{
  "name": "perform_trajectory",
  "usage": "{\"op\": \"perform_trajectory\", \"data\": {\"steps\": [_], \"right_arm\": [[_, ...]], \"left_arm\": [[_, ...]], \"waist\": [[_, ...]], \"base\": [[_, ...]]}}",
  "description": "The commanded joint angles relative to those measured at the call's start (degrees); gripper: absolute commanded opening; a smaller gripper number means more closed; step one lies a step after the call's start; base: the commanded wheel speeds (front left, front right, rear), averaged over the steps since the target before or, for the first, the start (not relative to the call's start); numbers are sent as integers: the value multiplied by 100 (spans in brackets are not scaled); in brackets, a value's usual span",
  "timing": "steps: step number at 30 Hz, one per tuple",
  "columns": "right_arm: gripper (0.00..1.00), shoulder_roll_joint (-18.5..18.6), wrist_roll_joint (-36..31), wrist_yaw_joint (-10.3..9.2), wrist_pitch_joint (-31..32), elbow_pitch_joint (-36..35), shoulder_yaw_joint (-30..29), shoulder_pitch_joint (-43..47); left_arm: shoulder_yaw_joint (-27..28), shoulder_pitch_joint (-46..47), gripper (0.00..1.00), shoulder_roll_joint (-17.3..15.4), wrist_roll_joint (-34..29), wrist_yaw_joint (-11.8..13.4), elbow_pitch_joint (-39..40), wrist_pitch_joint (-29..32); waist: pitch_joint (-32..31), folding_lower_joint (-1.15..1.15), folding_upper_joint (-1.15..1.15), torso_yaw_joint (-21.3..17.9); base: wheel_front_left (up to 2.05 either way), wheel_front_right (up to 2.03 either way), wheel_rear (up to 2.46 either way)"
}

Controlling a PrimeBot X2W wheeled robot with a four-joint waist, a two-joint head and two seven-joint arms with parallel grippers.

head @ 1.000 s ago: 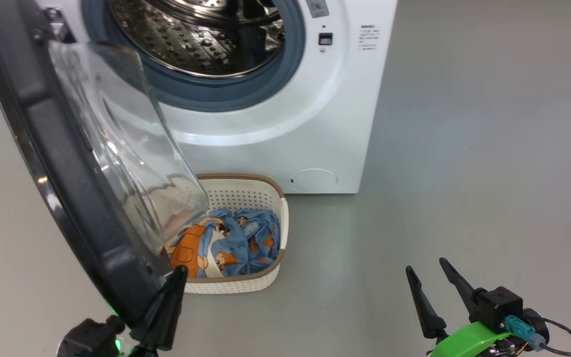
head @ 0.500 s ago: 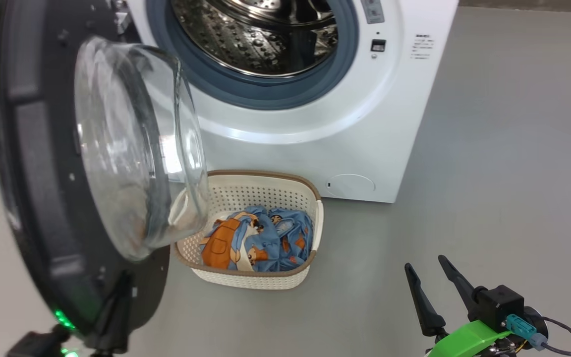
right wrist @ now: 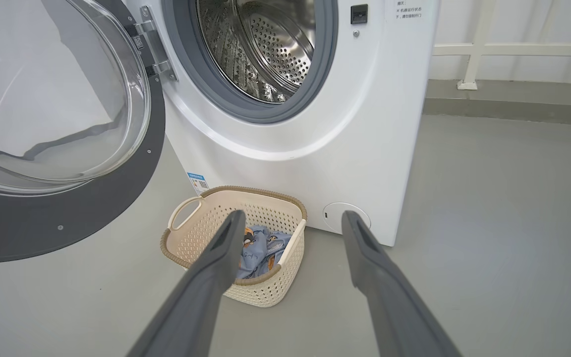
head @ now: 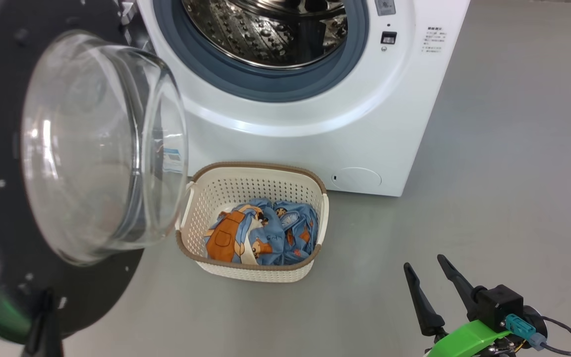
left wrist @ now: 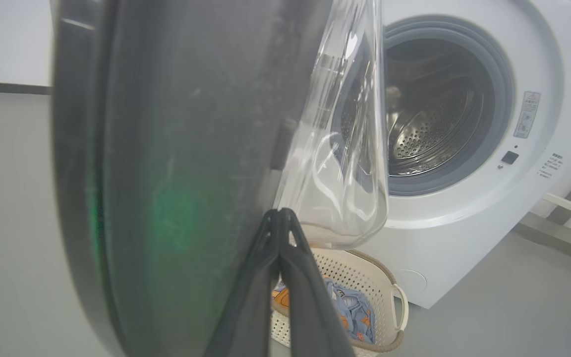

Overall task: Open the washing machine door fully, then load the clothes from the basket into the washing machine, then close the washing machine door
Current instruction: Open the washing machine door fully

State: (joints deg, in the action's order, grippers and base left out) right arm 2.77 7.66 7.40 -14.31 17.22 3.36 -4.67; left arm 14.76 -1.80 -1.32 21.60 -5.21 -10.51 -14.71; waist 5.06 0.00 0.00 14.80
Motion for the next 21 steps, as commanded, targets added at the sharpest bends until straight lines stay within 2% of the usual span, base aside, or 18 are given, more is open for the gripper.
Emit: {"op": "perform_trajectory", "data": {"steps": [1, 8, 15, 21], "right_arm": [[100, 10, 65, 9, -69, -147, 180, -70], [100, 10, -22, 9, -69, -134, 187, -172], [100, 10, -116, 9, -69, -143, 177, -268], [100, 10, -210, 9, -69, -119, 196, -385]], "left_arm": [[291, 205, 0, -156, 32, 110, 33, -29], [940, 614, 0, -156, 30, 104, -260, -29], [1837, 1216, 0, -177, 38, 49, -634, -29], [2358, 1758, 0, -379, -25, -81, -1009, -29]], "waist": [[36, 0, 0, -27], [263, 0, 0, -86], [504, 0, 0, -90], [712, 0, 0, -59]], "base": [[0, 0, 0], [0, 0, 0], [0, 0, 0], [0, 0, 0]]}}
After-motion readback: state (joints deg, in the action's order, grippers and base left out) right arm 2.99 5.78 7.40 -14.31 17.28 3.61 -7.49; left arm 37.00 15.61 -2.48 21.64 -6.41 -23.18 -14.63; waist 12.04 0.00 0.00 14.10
